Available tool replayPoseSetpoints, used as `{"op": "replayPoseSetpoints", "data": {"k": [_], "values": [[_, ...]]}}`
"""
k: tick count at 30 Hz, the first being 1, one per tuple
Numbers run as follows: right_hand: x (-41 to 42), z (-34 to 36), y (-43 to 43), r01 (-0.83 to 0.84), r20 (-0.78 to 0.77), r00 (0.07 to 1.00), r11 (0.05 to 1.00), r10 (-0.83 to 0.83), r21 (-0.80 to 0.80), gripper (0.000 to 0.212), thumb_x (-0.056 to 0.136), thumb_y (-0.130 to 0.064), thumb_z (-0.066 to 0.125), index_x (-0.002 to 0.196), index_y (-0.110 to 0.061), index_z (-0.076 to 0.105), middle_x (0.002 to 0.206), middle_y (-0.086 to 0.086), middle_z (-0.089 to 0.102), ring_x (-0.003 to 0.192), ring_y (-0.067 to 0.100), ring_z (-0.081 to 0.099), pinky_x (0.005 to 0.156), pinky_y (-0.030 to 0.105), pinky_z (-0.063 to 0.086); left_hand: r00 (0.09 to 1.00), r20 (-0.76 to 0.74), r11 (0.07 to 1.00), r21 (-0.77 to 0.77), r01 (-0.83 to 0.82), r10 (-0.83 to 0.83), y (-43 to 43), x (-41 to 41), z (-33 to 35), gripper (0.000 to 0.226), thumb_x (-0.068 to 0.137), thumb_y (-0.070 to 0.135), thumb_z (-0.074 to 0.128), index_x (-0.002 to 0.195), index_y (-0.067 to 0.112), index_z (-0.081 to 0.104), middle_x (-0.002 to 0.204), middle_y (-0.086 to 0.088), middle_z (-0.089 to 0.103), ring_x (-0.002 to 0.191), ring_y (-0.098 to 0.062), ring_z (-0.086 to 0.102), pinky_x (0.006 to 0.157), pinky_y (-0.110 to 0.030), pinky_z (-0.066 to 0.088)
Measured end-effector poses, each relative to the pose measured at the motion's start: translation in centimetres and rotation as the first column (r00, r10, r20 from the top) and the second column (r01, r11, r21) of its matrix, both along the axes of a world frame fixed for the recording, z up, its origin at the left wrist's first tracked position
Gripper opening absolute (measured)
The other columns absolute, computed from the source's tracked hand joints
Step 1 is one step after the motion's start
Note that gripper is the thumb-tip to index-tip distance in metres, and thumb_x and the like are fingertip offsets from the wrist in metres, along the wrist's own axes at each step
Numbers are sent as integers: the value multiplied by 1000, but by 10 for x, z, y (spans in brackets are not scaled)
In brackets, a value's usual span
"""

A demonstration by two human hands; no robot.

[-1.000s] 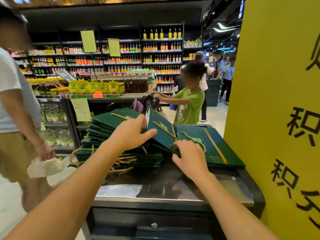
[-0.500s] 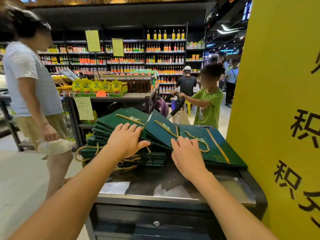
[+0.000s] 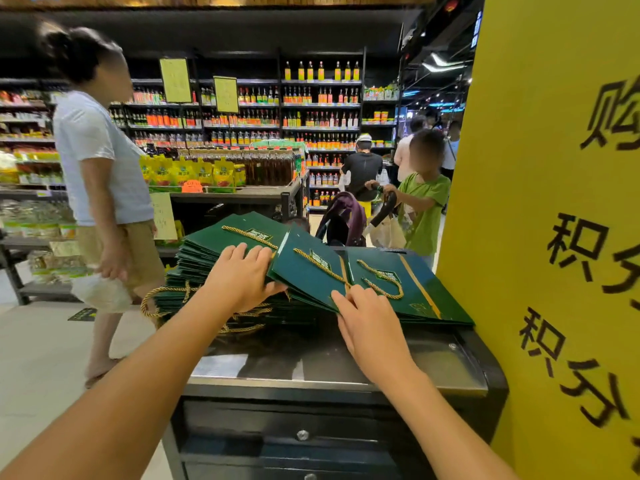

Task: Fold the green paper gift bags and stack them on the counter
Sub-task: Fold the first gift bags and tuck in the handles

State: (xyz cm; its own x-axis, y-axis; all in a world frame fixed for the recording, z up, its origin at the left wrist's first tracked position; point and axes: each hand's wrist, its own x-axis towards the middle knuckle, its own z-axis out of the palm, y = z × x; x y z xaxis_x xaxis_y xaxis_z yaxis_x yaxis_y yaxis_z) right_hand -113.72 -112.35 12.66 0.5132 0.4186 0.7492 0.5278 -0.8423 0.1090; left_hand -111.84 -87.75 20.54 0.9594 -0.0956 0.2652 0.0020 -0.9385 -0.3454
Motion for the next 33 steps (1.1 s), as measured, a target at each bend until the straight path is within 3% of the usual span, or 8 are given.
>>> {"op": "replayPoseSetpoints", "data": {"k": [8,12,16,19,24,27,30,33], "values": [[-50,-16,-12,-169,-40,981,934,191,315,47,89,-1,73,135,-6,62,114,3,62,103,18,60,85,29,57,998,39,998,13,54,-55,4,-5,2,64,100,50,47,150,15,26,153,-6,40,139,-27,38,115,-40,29],[-66,-12,-18,-221,-83,952,848,295,481,41,98,-9,58,139,-11,60,133,1,66,125,1,54,111,10,34,995,68,997,-28,72,-70,11,-3,4,58,103,52,42,145,14,32,148,-7,48,133,-27,46,110,-40,36],[-83,-2,-27,-211,-58,953,789,297,577,41,102,-24,46,140,-19,57,129,-5,66,121,-8,52,104,5,38,997,54,996,-70,58,-55,11,-5,8,59,103,52,45,145,12,31,145,-9,50,133,-29,47,109,-40,37],[-96,-1,-34,-173,-72,951,712,300,680,40,102,-17,50,139,-32,48,125,-10,68,110,0,64,93,15,51,997,61,995,-86,52,-47,8,-6,10,58,102,52,48,141,12,33,142,-10,52,130,-30,49,107,-40,39],[-110,-1,-49,-70,-138,941,576,310,814,32,101,-15,56,128,-27,67,84,-13,72,77,9,66,58,18,49,996,84,990,-138,39,-27,7,-6,11,57,98,55,53,130,10,39,132,-11,55,124,-32,52,102,-42,43],[-115,4,-57,-48,-129,947,526,295,849,28,100,-18,56,124,-16,70,94,-20,72,89,-4,66,69,6,47,996,87,985,-168,32,-18,6,-7,12,58,97,56,53,130,10,38,133,-12,54,125,-33,52,104,-44,42],[-119,12,-63,-47,-124,933,457,338,888,19,101,-20,56,111,-26,71,93,-24,70,93,-4,65,74,9,48,996,85,980,-196,33,-16,5,-8,13,57,97,55,54,129,11,37,133,-12,54,125,-33,52,106,-44,42],[-116,17,-69,-50,-103,926,388,363,920,16,101,-19,56,92,-19,69,78,-17,65,73,1,59,64,10,44,996,85,973,-228,28,-8,4,-9,16,61,97,54,56,133,10,36,135,-14,54,127,-33,52,106,-44,41]]}}
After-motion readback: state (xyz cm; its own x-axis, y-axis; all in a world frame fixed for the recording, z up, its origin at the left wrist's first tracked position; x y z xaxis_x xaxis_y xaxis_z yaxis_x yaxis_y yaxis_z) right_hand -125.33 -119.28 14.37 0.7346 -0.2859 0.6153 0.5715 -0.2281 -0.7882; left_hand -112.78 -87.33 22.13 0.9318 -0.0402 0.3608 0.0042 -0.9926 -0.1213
